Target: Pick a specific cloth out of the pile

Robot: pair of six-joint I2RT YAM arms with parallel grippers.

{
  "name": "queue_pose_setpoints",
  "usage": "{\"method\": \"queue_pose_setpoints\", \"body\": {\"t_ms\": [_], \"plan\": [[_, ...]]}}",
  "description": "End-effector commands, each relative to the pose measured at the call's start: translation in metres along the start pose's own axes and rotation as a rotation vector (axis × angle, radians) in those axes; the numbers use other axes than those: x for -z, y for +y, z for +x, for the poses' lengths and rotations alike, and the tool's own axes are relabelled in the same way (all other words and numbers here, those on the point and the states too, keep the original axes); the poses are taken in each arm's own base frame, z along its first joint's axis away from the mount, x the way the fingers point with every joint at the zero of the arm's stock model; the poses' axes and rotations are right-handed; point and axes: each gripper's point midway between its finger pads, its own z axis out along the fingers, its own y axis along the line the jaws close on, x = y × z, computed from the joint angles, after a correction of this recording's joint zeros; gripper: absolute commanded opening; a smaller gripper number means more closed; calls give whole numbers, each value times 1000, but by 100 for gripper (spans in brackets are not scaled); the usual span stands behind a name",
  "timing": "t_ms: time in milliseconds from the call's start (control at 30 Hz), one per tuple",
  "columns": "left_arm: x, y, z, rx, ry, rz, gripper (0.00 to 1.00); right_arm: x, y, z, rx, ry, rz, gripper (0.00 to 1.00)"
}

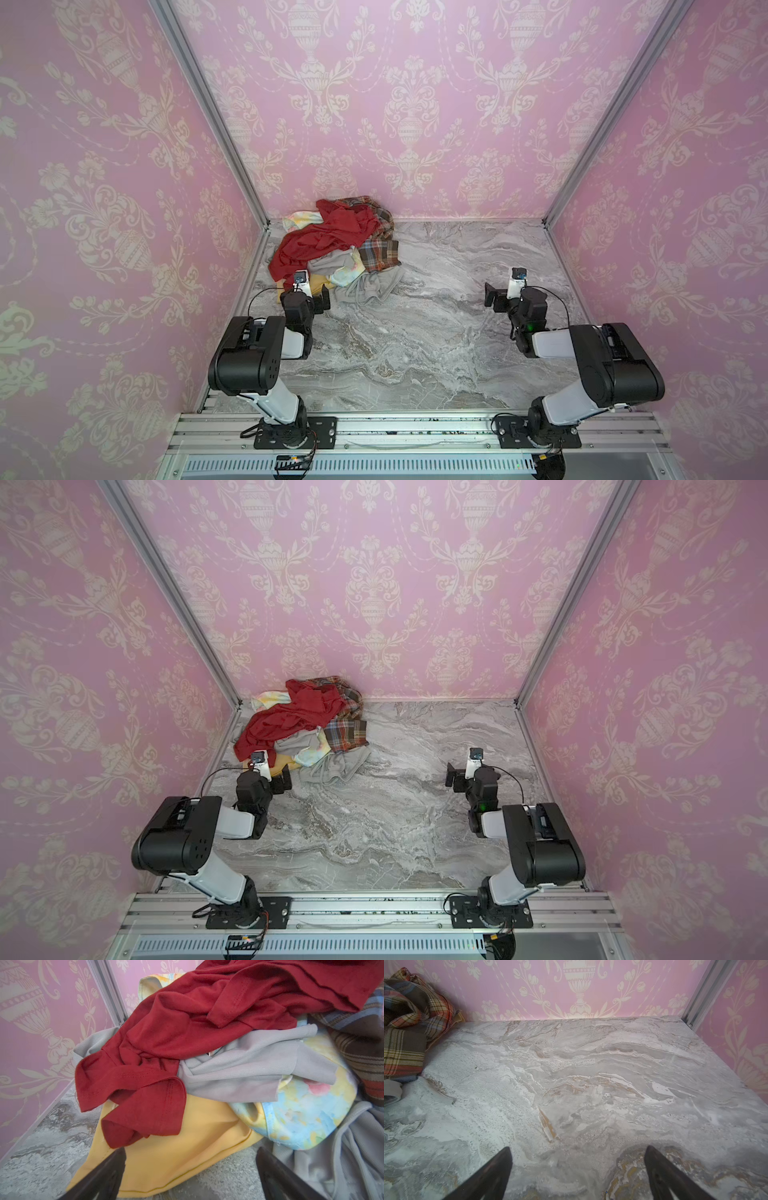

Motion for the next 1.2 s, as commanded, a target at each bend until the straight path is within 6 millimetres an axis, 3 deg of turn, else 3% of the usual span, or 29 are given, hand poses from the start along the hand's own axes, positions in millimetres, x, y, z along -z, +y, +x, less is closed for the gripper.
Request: {"method": "queue_pose_setpoints", "body": {"t_ms": [0,533,733,1167], "plan": [[-2,-3,-1,-18,2,17,99,-1,2,-4,9,-10,-10,100],[-2,-4,-1,-19,2,20,99,-1,2,-4,6,-8,-11,100],[1,18,-2,24,-17,-103,99,-1,0,-5,-6,-12,-17,100],[0,18,-2,23,-14,-105,99,-1,0,-5,-5,-11,-16,100]]}}
